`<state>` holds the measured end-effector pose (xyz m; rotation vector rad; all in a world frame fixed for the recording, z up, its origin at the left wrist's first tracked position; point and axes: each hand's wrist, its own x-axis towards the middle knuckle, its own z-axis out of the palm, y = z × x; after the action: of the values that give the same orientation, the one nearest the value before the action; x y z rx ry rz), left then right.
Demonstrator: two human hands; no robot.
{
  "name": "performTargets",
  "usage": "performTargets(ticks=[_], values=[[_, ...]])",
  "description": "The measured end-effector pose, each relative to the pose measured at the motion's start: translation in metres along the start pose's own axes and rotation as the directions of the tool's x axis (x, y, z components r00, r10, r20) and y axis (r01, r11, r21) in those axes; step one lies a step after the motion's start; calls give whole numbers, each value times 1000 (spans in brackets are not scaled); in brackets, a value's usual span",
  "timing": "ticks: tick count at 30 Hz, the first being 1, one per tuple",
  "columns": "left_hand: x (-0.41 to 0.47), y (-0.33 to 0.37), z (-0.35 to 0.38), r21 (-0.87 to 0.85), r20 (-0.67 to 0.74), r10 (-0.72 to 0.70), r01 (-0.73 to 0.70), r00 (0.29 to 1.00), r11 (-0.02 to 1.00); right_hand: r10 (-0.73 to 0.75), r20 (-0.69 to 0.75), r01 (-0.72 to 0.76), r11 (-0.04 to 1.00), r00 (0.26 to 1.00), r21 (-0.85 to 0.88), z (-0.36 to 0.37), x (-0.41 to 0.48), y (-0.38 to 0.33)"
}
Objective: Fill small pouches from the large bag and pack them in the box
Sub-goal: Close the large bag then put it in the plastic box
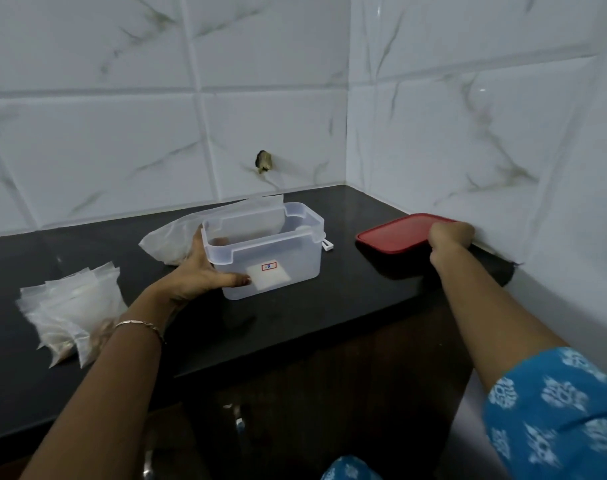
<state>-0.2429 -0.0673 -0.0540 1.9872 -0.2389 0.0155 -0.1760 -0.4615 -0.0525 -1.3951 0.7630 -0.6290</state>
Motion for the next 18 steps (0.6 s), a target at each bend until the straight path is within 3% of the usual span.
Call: performTargets(ticks=[7,10,12,15,18], values=[[1,1,-3,-33,8,-55,55,998,998,-85,-18,72,924,996,-375,10,-10,0],[-3,12,-22,70,132,-83,74,988,995,-260,31,247,865,965,-437,22,-23,-12],[-6,20,-43,186,194,-153,117,969,976,-387,142,412,834,911,-366,38,-34,-25],[-6,38,-71,322,146,-206,150,968,935,-428,397,511,850,812,-130,70,-58,-47],[3,45,-86,419,-17,-108,105,994,902,-368,700,515,857,612,0,101,-87,-69]])
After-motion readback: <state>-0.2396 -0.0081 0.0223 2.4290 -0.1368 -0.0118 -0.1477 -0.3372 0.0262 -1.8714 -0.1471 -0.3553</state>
